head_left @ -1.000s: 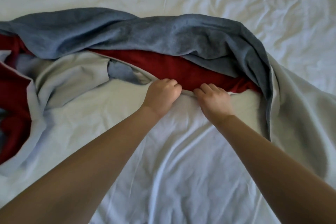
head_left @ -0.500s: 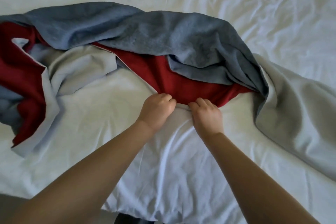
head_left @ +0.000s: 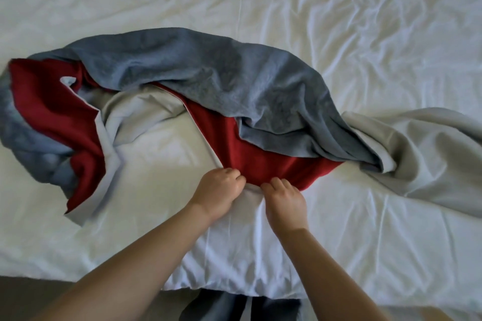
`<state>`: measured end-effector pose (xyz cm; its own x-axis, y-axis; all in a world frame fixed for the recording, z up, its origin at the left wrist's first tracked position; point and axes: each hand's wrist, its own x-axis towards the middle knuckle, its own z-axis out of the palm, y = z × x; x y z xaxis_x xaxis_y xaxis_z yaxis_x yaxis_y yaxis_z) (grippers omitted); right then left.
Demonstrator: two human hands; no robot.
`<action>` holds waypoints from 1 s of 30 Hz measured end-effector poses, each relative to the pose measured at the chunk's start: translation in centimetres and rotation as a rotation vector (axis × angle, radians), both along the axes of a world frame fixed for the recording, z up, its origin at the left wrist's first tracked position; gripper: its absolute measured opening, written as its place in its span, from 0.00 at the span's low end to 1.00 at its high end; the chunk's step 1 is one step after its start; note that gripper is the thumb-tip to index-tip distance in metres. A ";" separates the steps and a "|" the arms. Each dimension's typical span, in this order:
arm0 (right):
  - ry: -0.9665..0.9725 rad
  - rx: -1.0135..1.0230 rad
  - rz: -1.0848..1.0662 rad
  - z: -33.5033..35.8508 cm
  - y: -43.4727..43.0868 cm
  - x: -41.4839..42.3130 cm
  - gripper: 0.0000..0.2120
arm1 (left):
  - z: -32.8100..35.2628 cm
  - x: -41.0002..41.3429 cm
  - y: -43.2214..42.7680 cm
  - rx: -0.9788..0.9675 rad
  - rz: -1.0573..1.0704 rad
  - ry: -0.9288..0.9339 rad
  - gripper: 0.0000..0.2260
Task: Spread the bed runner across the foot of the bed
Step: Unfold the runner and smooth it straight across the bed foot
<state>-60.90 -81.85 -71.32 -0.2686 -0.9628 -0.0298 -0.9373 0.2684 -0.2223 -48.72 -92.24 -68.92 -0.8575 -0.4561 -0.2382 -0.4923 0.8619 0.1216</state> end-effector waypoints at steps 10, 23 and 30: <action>0.103 0.057 0.109 5.4 1.4 -6.0 0.20 | 3.8 -4.0 -0.8 0.082 -0.036 0.128 0.14; 0.247 0.061 -0.098 6.8 6.8 -20.1 0.18 | 4.8 -18.3 3.2 0.031 -0.259 0.289 0.11; 0.114 0.250 -0.175 4.3 7.5 -24.9 0.23 | 2.7 -25.0 2.6 -0.141 -0.350 0.274 0.06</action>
